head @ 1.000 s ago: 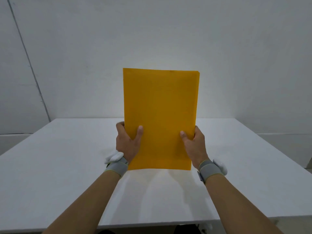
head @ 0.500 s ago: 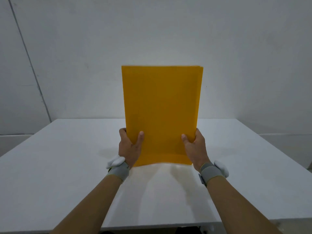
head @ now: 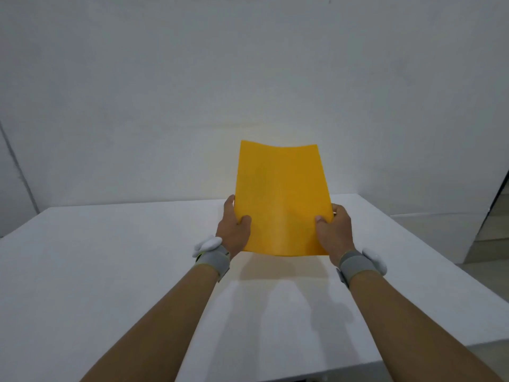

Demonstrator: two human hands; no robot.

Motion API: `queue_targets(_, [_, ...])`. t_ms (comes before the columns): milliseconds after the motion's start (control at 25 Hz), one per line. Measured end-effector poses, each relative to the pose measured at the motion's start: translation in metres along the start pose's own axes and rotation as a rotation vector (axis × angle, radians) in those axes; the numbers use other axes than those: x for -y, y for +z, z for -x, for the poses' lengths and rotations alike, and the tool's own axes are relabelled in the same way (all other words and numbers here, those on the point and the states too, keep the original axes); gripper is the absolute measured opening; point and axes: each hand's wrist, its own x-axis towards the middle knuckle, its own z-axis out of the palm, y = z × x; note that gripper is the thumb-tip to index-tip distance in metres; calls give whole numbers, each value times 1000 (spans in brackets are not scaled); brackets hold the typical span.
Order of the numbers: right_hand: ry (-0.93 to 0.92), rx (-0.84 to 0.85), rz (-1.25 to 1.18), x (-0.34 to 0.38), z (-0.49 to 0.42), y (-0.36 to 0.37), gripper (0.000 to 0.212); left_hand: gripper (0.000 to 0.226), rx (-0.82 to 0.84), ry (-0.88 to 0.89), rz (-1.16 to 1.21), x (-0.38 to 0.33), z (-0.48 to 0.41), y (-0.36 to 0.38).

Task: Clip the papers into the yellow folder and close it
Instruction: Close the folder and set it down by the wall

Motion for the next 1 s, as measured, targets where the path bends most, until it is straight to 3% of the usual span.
queue_targets(320, [-39,-58,301,16,-86,-69,58,61,41,-92,-56,-43,-37,100])
queue_targets(720, [22,-57,406,-4,-156,-103,45,61,11,-121,-201,-42,-93,191])
queue_targets(1000, [155,-37,368,-45,-172,-113,59,61,11,-160,-253,-24,-88,235])
